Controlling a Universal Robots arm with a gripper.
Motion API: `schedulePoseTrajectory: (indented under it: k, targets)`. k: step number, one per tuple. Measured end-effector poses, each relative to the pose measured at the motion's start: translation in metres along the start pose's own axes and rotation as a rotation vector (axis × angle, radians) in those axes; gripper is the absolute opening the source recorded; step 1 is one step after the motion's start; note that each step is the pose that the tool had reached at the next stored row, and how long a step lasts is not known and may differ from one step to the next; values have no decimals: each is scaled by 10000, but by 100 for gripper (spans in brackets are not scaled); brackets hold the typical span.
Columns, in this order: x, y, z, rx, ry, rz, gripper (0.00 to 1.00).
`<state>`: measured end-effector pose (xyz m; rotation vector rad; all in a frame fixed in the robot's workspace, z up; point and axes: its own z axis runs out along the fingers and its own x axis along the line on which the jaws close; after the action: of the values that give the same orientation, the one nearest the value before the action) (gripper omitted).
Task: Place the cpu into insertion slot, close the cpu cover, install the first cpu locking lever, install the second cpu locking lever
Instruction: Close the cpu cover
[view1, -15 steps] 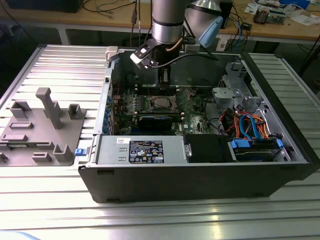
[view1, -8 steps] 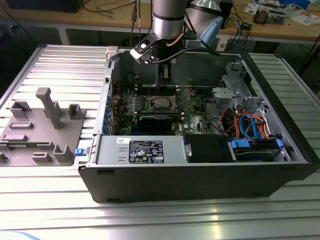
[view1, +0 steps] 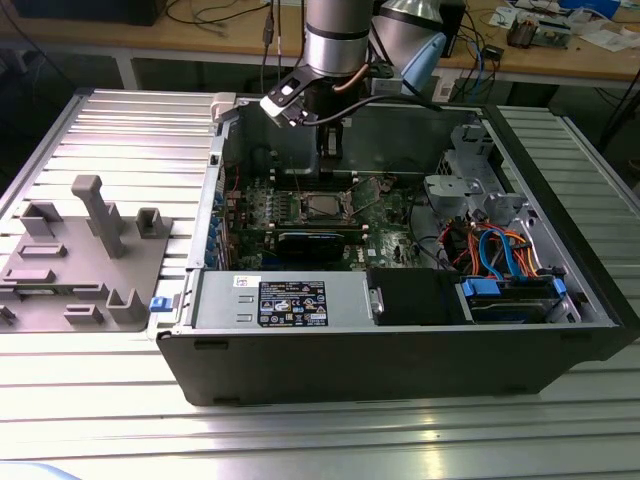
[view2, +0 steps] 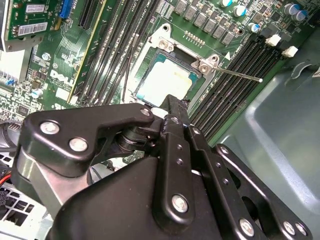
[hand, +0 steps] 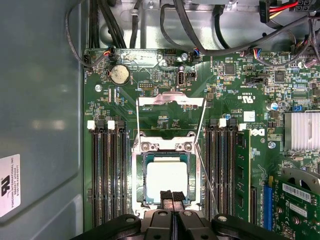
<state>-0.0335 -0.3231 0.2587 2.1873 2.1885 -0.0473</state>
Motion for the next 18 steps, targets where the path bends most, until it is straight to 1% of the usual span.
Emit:
schedulePoseTrajectory:
  k: [5,8,18]
  targets:
    - [0,0,-1,-1,0,0,11]
    - [-1,0,-17,0,-1,0,11]
    - [-7,1,-122,0,-10,0,11]
